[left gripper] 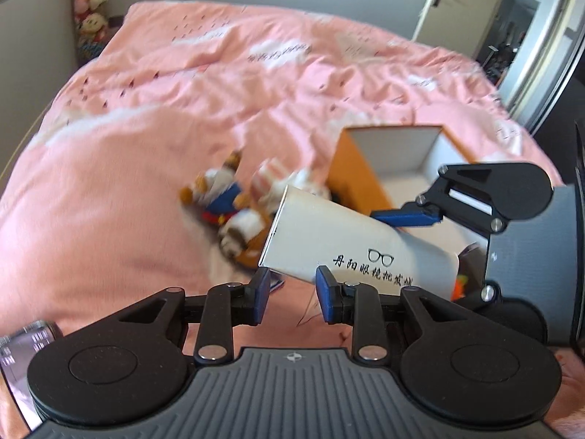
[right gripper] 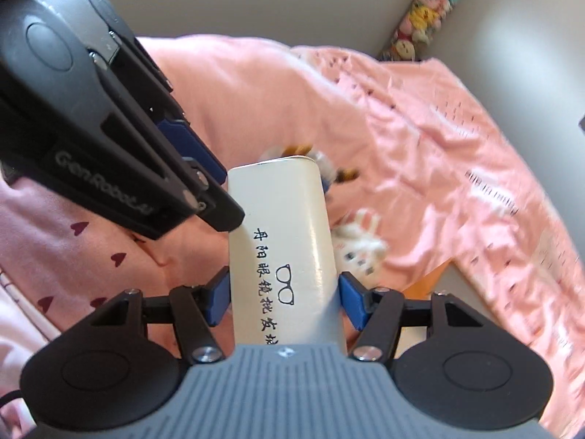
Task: Organize objects
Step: 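Carry the cream tube into the box and lower it with the right tool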
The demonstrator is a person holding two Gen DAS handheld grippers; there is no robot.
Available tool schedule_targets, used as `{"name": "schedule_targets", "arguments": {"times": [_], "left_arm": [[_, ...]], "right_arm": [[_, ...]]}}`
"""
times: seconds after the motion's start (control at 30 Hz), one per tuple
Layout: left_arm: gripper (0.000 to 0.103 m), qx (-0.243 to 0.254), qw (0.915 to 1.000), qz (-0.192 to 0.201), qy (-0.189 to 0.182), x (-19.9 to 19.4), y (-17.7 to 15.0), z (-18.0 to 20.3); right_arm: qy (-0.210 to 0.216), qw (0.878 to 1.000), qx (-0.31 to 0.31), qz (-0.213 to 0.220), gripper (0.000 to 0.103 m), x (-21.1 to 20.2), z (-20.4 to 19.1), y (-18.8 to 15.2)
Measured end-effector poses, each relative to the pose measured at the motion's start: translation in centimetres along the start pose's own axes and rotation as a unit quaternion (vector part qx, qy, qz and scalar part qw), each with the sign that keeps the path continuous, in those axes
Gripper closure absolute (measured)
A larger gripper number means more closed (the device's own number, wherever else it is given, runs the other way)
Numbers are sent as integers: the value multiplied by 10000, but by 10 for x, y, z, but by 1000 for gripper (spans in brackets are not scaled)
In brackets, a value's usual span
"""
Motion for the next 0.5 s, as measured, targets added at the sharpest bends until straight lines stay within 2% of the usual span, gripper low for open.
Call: {"name": "schedule_targets", "arguments": {"times": [0.17, 0.37, 0.5], "left_arm": [[69, 238, 9994, 47, -255, -2, 16, 13], [69, 690, 9954, -394, -538, 29, 22, 30], [69, 1256, 9862, -805, -720, 61, 18, 44]], "right_arm": [[-7, 9994, -348, -17, 40, -24, 23, -2], [103, 9970, -719, -273, 40, -38, 56, -24], [42, 9936, -984, -552, 40, -32, 85, -47]]}}
Point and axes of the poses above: each gripper's, at about its wrist camera, not at the fingertips, and x roughly the way its jaws point, z to its right, y to its top, the point moved 1 cm from there along x, roughly the way its jaws point, and after that the axes turned 7 degrees about -y, right-handed, at the moved point
